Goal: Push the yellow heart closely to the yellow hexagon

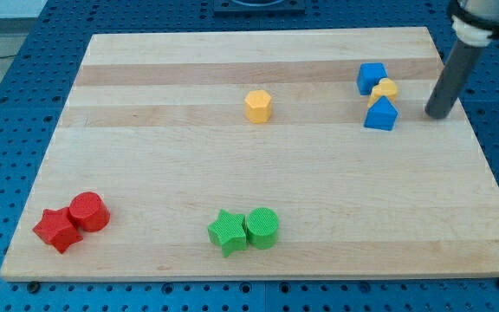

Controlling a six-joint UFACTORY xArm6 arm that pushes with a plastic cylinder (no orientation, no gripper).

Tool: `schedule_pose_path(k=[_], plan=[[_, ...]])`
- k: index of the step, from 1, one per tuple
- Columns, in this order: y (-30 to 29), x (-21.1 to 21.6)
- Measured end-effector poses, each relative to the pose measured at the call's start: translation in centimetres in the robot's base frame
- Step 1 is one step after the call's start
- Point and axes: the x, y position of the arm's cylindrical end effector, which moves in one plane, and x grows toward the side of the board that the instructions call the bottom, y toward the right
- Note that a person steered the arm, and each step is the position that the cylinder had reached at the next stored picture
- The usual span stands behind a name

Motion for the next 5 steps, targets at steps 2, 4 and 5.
schedule_pose_path(k=[2,4,5], plan=[[-4.2,-3.0],[-9.1,1.0],[-9.5,0.2]])
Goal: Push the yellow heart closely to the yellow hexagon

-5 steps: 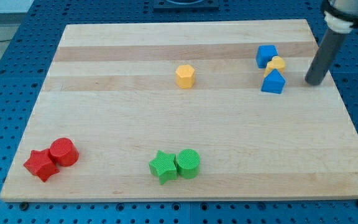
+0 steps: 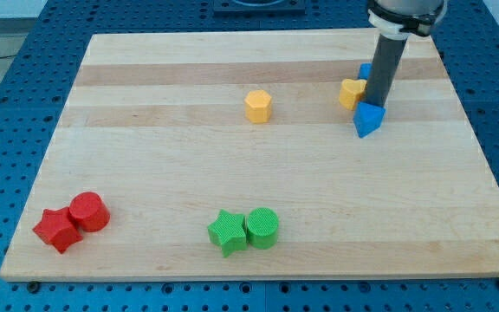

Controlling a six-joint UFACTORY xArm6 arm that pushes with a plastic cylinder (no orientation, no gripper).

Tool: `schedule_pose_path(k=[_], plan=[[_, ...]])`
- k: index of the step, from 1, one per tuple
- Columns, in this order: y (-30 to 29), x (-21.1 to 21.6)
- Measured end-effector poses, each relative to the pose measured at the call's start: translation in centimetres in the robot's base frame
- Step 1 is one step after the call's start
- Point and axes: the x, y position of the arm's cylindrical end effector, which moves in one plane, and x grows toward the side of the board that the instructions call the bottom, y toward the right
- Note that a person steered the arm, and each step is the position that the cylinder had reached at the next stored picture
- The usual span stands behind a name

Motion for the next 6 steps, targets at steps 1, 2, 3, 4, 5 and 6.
schedule_pose_path(k=[1,2,3,4,5,6], plan=[[0.6,-2.1],[0.3,-3.6],[-1.4,-4.5],[-5.1,-4.7],[-8.4,-4.7],[-10.8,-4.7]])
